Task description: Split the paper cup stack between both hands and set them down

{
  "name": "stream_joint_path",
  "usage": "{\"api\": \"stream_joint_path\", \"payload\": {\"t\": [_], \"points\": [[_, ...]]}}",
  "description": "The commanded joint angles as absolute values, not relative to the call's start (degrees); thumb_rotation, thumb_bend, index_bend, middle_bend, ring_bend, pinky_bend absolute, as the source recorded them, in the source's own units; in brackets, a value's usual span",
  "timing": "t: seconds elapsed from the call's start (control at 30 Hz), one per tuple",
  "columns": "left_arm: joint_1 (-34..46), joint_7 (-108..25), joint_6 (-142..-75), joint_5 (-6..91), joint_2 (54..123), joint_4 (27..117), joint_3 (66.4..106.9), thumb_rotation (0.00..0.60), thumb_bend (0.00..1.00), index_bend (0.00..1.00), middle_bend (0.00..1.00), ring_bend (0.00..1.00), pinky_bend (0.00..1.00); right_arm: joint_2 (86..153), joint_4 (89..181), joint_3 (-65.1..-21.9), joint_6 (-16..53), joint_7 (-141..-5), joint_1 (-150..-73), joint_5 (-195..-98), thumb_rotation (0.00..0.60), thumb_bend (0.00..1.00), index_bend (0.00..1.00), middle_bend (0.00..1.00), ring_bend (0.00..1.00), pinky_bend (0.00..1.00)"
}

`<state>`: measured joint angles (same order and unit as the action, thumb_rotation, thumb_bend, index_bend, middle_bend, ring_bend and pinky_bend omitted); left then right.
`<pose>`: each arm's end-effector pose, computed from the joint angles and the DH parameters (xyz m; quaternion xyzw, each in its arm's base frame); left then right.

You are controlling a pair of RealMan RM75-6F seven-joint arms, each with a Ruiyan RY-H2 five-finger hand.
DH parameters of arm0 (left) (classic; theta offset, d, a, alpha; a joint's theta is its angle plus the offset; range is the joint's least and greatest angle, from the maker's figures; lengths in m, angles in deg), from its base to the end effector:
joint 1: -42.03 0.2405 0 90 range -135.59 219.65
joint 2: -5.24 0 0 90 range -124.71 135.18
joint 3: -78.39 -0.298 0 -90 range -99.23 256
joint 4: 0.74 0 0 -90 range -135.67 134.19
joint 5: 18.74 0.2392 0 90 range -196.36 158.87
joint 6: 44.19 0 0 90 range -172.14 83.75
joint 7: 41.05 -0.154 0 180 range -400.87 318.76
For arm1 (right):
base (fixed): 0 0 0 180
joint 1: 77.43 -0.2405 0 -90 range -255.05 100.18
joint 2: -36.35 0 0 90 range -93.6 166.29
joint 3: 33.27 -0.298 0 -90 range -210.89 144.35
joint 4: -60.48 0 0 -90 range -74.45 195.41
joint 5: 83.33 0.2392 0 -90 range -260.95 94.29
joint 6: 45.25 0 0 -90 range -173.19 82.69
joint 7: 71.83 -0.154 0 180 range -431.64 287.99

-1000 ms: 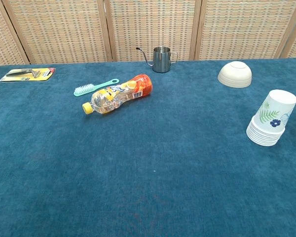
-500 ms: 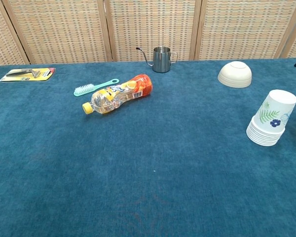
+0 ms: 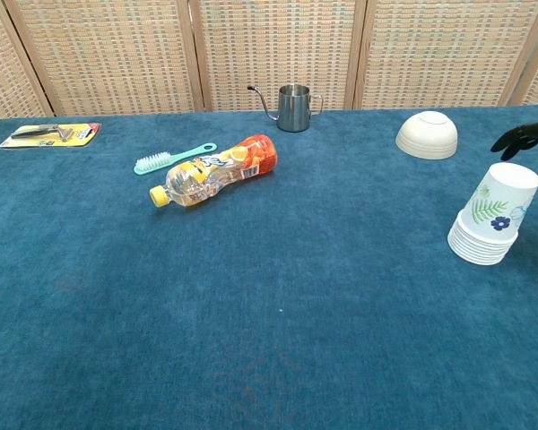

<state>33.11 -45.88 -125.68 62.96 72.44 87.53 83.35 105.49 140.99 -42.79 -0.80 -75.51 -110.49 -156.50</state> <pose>-0.3665 0.2324 0.1397 -0.6057 -0.3627 -0.3618 0.6088 -0.3112 -0.3910 0.0814 0.7072 -0.4478 0.2968 0.4596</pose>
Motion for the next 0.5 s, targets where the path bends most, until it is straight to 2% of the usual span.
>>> {"api": "stream_joint_path", "payload": {"t": [0.03,0.2,0.3,0.4,0.5], "points": [[33.1,-45.9,-125.6,62.8,72.4,87.5,83.4,0.600,0.13,0.00,0.00,0.00,0.00,106.4,140.6,-42.7,-0.5,-76.2,-111.1,-157.3,0.600,0.07,0.18,0.28,0.17,0.34],[33.0,-45.9,-125.4,62.5,72.4,87.5,83.4,0.600,0.14,0.00,0.00,0.00,0.00,107.3,140.4,-42.4,-1.5,-76.0,-112.5,-157.4,0.600,0.09,0.19,0.29,0.19,0.36],[32.9,-45.8,-125.3,62.4,72.4,87.4,83.4,0.600,0.14,0.00,0.00,0.00,0.00,107.8,140.4,-42.3,-2.0,-75.9,-113.1,-157.2,0.600,0.11,0.23,0.33,0.22,0.40],[32.9,-45.7,-125.1,62.2,72.3,87.3,83.5,0.600,0.13,0.00,0.00,0.00,0.00,108.4,139.8,-42.1,-2.5,-74.9,-113.7,-156.6,0.600,0.14,0.33,0.38,0.26,0.44],[32.8,-45.5,-125.1,62.1,72.2,87.3,83.5,0.600,0.14,0.00,0.00,0.00,0.00,109.0,139.4,-42.0,-2.6,-74.5,-114.0,-156.0,0.600,0.20,0.45,0.46,0.34,0.52]]}}
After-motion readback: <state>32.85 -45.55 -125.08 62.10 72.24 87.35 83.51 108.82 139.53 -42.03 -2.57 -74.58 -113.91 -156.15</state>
